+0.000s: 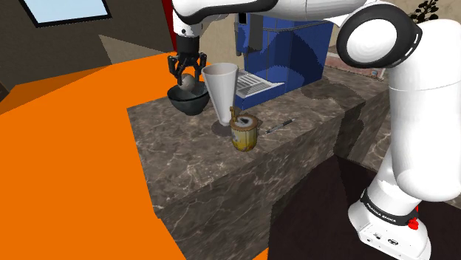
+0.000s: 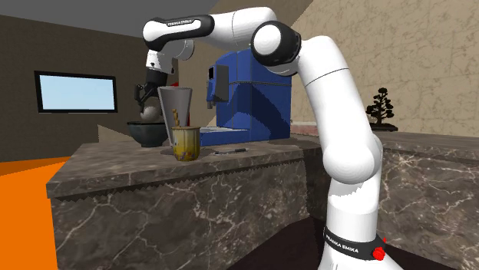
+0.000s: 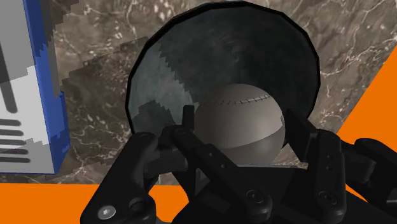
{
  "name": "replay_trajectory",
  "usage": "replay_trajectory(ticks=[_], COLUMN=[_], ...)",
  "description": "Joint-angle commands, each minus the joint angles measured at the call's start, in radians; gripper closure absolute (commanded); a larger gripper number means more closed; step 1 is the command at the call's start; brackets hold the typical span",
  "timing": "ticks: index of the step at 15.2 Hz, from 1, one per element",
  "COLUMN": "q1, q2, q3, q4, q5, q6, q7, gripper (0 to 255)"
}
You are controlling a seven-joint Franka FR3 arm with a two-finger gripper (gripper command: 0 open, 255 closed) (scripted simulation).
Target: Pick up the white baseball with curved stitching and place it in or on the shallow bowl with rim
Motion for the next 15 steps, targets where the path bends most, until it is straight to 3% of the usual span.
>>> replay_trajectory(ticks=[1,2,7,11,15], q1=[0.0,0.0,0.0,0.0,0.0], q2=[0.0,0.0,0.0,0.017,0.017], q3=[0.0,0.0,0.0,-0.001,-0.001], q4=[0.0,0.0,0.0,0.155,0.155], q5=[0.0,0.0,0.0,-0.002,-0.002], q6=[0.0,0.0,0.0,-0.138,-0.138], q7=[0.0,0.0,0.0,0.002,0.002], gripper=[255,0,0,0,0])
